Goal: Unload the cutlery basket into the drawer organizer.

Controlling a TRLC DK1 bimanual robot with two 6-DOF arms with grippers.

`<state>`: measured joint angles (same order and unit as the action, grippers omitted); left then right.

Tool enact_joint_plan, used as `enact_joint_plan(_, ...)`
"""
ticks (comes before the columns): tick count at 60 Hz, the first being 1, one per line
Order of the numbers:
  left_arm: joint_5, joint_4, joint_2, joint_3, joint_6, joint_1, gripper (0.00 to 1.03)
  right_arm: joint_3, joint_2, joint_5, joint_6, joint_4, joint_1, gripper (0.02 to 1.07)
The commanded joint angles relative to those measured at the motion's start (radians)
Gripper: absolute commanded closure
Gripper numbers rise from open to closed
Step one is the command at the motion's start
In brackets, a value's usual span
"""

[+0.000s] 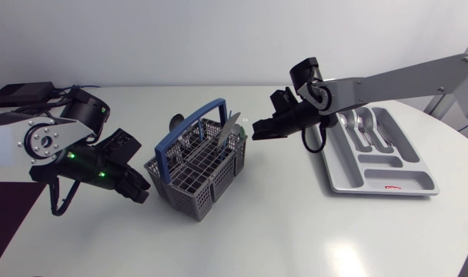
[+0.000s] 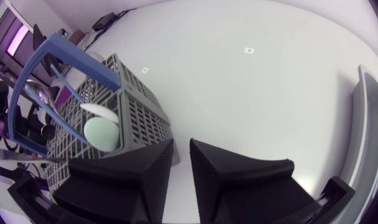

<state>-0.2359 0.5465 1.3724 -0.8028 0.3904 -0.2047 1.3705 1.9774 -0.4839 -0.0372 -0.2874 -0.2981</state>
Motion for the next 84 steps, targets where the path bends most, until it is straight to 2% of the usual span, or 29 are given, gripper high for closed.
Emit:
enact_joint_plan(1,-0.019,-0.019,0.031,0.008,0.015,0.005,0.79,0.055,0.054,-0.047,-0.067,0.022,0.011,0.87)
enact_joint_plan(6,-0.020,-0.039,0.047,-0.004,0.005,0.002,0.79,0.087,0.077,-0.113,-0.098,0.021,0.013,0.87)
enact_joint_plan(14,-0.022,-0.069,0.079,-0.033,-0.005,0.002,0.79,0.091,0.083,-0.167,-0.107,0.007,0.007,0.87)
enact_joint_plan(30,-0.031,-0.099,0.159,-0.119,-0.038,-0.009,0.79,-0.005,0.011,-0.214,-0.101,0.005,0.001,0.87)
enact_joint_plan(60,-0.031,-0.118,0.393,-0.406,-0.094,-0.010,0.79,-0.229,-0.147,-0.197,-0.064,0.045,0.001,0.87)
enact_joint_plan(67,-0.029,-0.118,0.444,-0.457,-0.107,0.002,0.78,-0.271,-0.184,-0.134,-0.055,0.060,0.001,0.87)
enact_joint_plan(72,-0.029,-0.117,0.435,-0.452,-0.107,0.024,0.67,-0.295,-0.233,-0.051,-0.036,0.063,0.007,0.86)
enact_joint_plan(75,-0.029,-0.115,0.418,-0.438,-0.105,0.036,0.57,-0.312,-0.267,-0.022,-0.030,0.063,0.010,0.78)
enact_joint_plan(80,-0.029,-0.114,0.360,-0.394,-0.101,0.060,0.45,-0.349,-0.347,0.019,-0.021,0.060,0.010,0.42)
enact_joint_plan(84,-0.029,-0.114,0.290,-0.349,-0.094,0.079,0.38,-0.381,-0.422,0.059,-0.013,0.060,0.008,0.37)
